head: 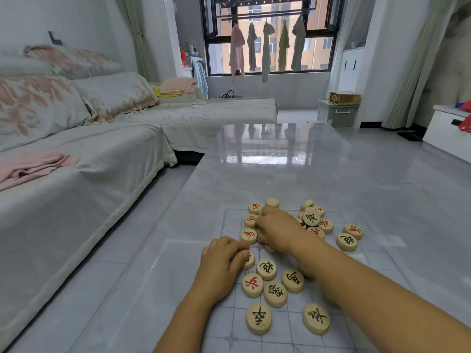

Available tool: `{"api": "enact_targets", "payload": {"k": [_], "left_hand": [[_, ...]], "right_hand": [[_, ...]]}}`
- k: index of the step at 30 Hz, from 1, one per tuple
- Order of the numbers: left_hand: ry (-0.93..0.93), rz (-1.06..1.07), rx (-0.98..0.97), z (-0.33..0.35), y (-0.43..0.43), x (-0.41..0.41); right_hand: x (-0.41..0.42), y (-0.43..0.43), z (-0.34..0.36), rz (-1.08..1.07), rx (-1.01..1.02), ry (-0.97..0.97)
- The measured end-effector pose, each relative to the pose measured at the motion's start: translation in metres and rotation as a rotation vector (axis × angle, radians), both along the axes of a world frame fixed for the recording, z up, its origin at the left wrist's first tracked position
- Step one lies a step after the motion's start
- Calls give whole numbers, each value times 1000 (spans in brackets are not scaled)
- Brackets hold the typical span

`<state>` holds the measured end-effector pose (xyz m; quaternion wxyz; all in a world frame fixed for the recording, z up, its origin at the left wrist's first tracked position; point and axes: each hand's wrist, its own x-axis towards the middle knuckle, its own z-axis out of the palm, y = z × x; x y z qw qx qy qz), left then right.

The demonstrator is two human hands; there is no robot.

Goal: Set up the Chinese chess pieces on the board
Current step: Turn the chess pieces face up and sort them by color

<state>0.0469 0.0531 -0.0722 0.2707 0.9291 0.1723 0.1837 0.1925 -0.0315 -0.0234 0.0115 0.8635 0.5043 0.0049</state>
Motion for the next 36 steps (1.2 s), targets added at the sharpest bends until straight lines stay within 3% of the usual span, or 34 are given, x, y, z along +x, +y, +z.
{"api": "enact_targets", "payload": {"k": [2,5,8,12,15,22,27,32,36], "left_hand": [[1,5,8,0,-2,0],[-62,7,-19,0,-2,-1],[-11,-49,-13,-3,-3,0],[-9,-69,23,-6,-1,2],[-30,-91,52,-5,-3,1],[126,-238,98,4,-13,1],[32,-155,158,4,-12,1],[-21,-116,136,4,-9,-1],[-28,-108,104,7,-11,-1]], "right_hand": [[-6,-6,1,-21,21,97],[-16,-25,5,12,204,228],[-24,-50,0,5,357,379],[-25,-72,-14,-12,391,323],[-23,-81,-15,-79,432,407],[-12,-84,-6,-154,246,240],[-2,-45,6,-36,340,77],[12,-10,2,-24,138,-41],[7,-20,-5,-16,188,42]]}}
